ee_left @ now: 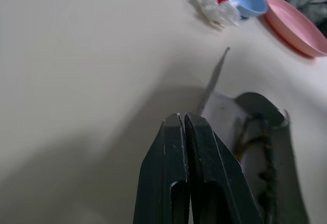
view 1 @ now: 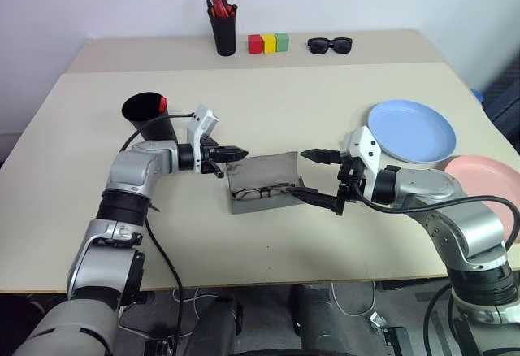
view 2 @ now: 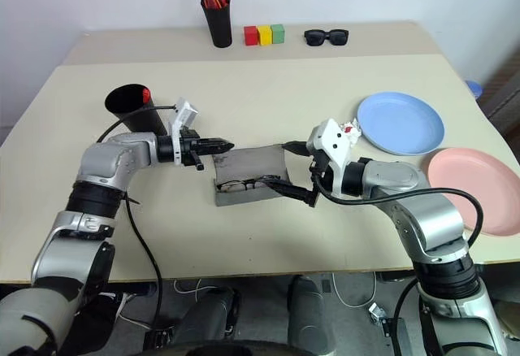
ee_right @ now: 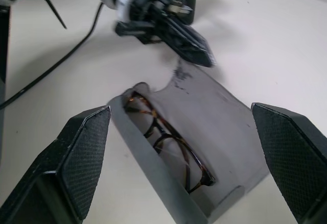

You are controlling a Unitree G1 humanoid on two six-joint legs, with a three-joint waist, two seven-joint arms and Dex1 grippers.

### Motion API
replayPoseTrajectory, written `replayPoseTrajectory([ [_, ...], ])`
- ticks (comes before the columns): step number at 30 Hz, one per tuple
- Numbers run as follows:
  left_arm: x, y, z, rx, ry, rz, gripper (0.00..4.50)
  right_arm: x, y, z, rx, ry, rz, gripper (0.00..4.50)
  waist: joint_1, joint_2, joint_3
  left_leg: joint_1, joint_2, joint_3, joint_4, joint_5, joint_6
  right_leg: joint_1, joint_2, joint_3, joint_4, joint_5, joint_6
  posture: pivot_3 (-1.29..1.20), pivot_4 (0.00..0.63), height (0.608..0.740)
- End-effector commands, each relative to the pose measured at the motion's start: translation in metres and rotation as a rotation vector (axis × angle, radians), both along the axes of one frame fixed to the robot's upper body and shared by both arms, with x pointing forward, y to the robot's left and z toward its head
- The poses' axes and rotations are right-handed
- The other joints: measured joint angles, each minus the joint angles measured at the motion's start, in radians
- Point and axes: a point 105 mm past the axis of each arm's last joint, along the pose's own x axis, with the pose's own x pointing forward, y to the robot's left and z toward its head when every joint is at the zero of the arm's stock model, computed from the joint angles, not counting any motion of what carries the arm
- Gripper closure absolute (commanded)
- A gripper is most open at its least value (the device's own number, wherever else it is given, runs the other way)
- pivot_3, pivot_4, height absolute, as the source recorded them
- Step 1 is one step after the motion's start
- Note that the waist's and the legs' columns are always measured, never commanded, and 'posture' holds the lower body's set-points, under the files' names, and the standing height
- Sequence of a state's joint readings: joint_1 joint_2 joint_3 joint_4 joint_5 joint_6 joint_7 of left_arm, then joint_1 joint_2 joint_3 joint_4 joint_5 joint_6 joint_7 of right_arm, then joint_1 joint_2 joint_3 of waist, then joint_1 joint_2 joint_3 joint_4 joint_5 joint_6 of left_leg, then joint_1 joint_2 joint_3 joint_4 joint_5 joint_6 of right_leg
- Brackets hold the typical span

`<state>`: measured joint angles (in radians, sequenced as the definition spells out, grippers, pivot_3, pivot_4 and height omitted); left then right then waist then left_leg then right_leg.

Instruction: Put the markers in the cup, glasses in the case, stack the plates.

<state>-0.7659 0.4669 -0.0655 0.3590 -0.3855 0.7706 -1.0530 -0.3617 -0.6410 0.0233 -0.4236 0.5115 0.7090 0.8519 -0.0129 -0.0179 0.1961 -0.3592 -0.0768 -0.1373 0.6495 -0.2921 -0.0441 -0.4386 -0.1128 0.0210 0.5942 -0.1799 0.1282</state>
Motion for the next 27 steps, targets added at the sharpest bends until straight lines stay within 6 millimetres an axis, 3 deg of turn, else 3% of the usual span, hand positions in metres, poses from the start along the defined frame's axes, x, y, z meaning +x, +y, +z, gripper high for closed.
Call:
replayPoseTrajectory([
  [1,-0.010,-0.003,0.006,-0.006,-0.024,-0.060,4.44,0.001,0.000,0.011,-0.003,-0.055,0.004,0.00,0.000,0.000,0.000,0.000,0.000,0.000,0.000,0.000,0.000,0.000,0.000,0.000,0.000,0.000,0.000,0.00,0.150,0.740],
  [7,-0.004,-0.003,0.010,-0.017,-0.052,-0.014,4.44,0.002,0.000,0.010,-0.016,-0.055,0.008,0.00,0.001,0.000,0.000,0.000,0.000,0.000,0.000,0.000,0.000,0.000,0.000,0.000,0.000,0.000,0.000,0.00,0.150,0.740],
  [11,-0.029,-0.012,0.001,0.013,0.015,-0.139,4.44,0.005,-0.002,0.010,-0.020,-0.062,-0.003,0.00,-0.003,0.000,0.000,0.000,0.000,0.000,0.000,0.000,0.000,0.000,0.000,0.000,0.000,0.000,0.000,0.00,0.150,0.740],
  [16,-0.040,-0.013,-0.003,0.026,0.036,-0.172,4.44,0.006,-0.002,0.010,-0.023,-0.066,-0.004,0.00,0.000,0.000,0.000,0.000,0.000,0.000,0.000,0.000,0.000,0.000,0.000,0.000,0.000,0.000,0.000,0.00,0.150,0.740],
  [23,0.008,-0.009,0.036,-0.113,-0.213,0.085,4.44,0.006,-0.001,0.008,-0.024,-0.064,-0.007,0.00,0.004,0.000,0.000,0.000,0.000,0.000,0.001,0.000,0.000,0.001,0.000,0.000,0.000,0.000,0.000,0.00,0.150,0.740],
  [27,0.021,-0.002,0.026,-0.098,-0.199,0.165,4.44,0.008,-0.001,0.009,-0.033,-0.072,-0.010,0.00,0.000,0.000,0.000,0.000,0.000,0.000,0.001,0.000,0.000,0.001,0.000,0.000,0.000,0.000,0.000,0.00,0.150,0.740],
])
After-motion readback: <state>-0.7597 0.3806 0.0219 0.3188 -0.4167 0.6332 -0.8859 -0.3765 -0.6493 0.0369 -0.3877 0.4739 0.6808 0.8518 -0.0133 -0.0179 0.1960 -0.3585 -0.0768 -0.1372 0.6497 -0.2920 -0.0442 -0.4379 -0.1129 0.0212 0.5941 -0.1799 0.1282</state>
